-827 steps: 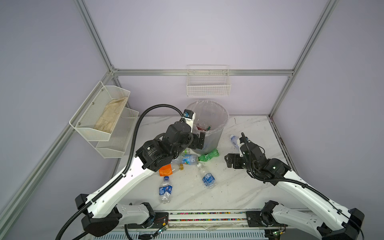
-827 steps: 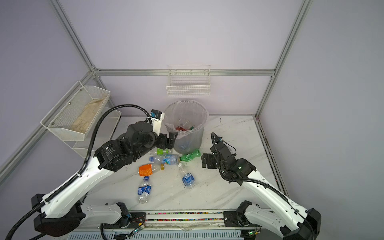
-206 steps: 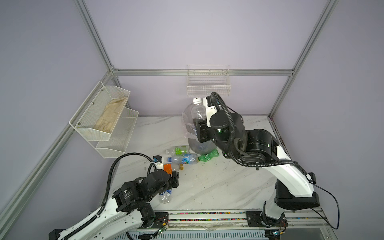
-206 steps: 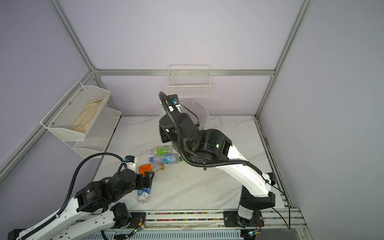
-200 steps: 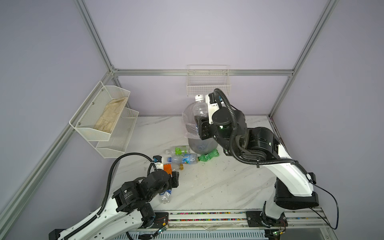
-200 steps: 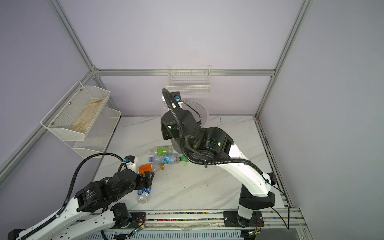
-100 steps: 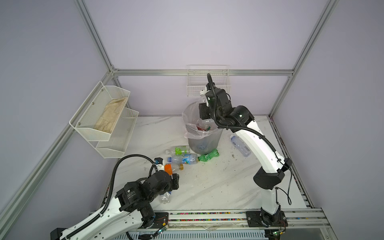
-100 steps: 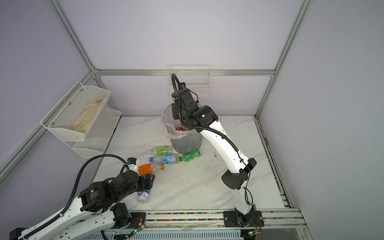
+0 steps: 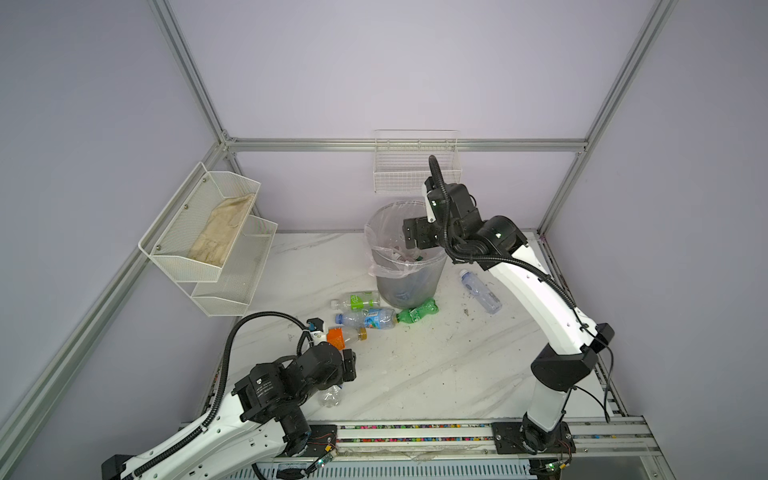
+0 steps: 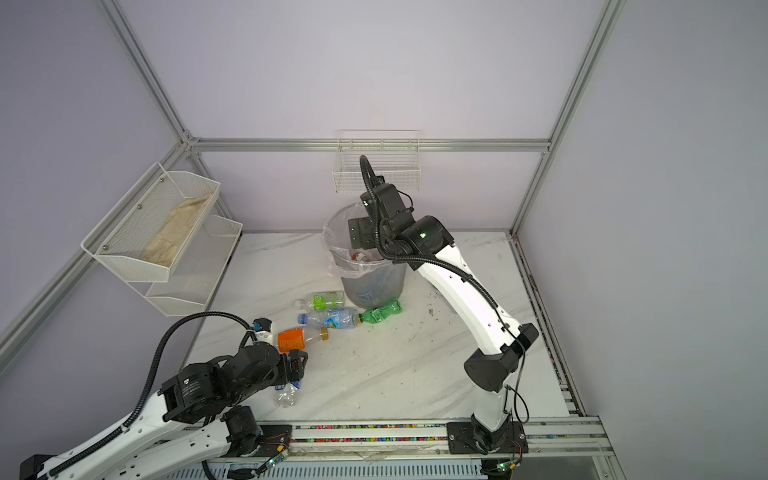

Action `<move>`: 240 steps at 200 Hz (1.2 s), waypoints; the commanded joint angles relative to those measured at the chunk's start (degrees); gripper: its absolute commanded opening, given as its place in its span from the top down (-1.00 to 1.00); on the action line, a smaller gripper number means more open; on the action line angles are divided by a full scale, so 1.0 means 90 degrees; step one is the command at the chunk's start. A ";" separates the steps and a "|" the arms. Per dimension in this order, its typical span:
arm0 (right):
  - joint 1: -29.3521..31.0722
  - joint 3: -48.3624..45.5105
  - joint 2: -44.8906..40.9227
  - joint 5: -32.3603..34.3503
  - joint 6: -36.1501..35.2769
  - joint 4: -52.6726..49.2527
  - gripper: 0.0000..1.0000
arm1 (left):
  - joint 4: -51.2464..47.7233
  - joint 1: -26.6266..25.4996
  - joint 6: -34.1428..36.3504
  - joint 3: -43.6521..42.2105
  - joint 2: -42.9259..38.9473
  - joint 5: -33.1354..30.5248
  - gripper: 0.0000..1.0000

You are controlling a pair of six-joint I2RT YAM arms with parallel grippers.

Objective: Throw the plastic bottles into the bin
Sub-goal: 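Carry the blue-labelled bottle over the bin with the right gripper and open it, then withdraw the right gripper from the bin while the left gripper lowers onto the Pepsi bottle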

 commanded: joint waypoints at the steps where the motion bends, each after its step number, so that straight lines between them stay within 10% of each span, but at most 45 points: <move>1: 0.0010 -0.0657 -0.0481 -0.0019 0.0121 0.0350 -0.95 | -0.0079 -0.0017 -0.0355 -0.0311 0.0202 0.0049 -0.99; 158: 0.0005 -0.4727 -0.2910 0.0026 0.0788 0.1408 -0.95 | 0.1205 0.0217 -0.0917 -0.2000 0.0822 0.0555 -0.96; 214: 0.0006 -0.5272 -0.3257 0.0081 0.0934 0.1523 -0.95 | 0.1839 0.0412 -0.0727 -0.2245 0.1390 0.0735 -0.71; 240: 0.0009 -0.5311 -0.3410 0.0131 0.1029 0.1470 -0.95 | 0.1993 0.0431 -0.0767 -0.2328 0.1440 0.0756 -0.28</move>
